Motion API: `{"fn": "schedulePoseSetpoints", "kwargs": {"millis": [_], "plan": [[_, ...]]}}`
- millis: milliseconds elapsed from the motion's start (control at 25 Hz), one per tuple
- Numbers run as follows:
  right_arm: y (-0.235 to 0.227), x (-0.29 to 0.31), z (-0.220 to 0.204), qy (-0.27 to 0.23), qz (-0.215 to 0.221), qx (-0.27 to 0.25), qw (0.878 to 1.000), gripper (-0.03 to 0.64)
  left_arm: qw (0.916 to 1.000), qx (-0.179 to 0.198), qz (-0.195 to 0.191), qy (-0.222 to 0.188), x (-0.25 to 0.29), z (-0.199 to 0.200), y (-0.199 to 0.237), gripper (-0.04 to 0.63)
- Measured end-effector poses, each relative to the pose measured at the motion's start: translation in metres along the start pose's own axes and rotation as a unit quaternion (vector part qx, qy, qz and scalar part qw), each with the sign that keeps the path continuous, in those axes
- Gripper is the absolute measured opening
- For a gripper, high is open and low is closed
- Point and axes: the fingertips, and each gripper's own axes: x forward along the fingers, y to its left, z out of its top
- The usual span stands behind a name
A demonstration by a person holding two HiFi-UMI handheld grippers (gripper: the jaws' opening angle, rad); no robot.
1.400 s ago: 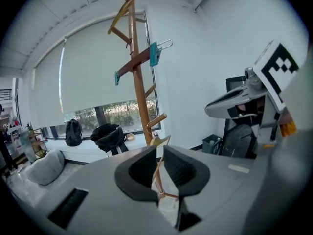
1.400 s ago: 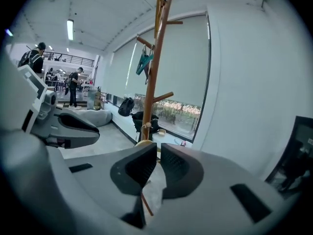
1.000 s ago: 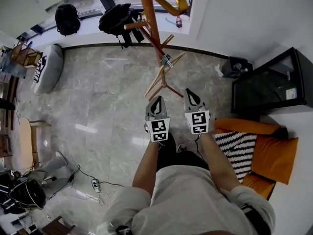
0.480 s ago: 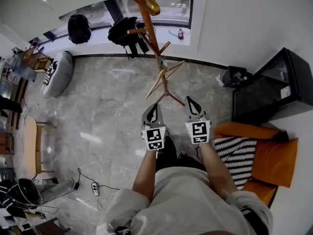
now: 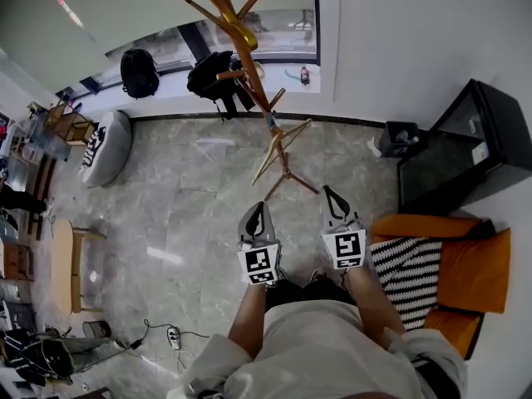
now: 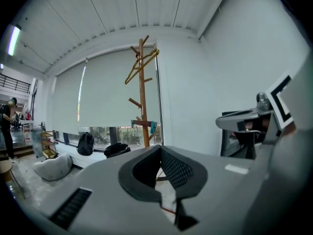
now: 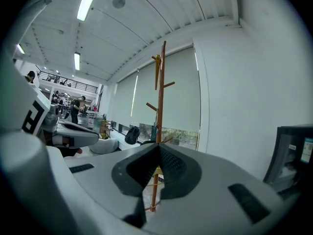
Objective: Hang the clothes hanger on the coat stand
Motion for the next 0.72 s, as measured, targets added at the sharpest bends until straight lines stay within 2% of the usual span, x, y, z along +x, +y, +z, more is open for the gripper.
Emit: {"fn": "schedulePoseSetpoints", "kwargs": {"millis": [360, 560, 720], "plan": [[0.020, -0.013, 0.047, -0.027, -0.017, -0.023, 0.999, 0.005, 0.9993, -0.008, -0.035, -0.012, -0.019, 0.034, 0.011, 0.009], [0.029, -0.013, 0.059, -0.027, -0.030, -0.026, 0.999, 0.005, 0.9990, 0.004, -0.040, -0.022, -0.023, 0.049, 0.018, 0.009], [0.035, -0.007, 0.069, -0.032, -0.036, -0.025, 0.999, 0.005, 0.9983, 0.000, -0.050, -0.029, -0.024, 0.057, 0.026, 0.009]]}}
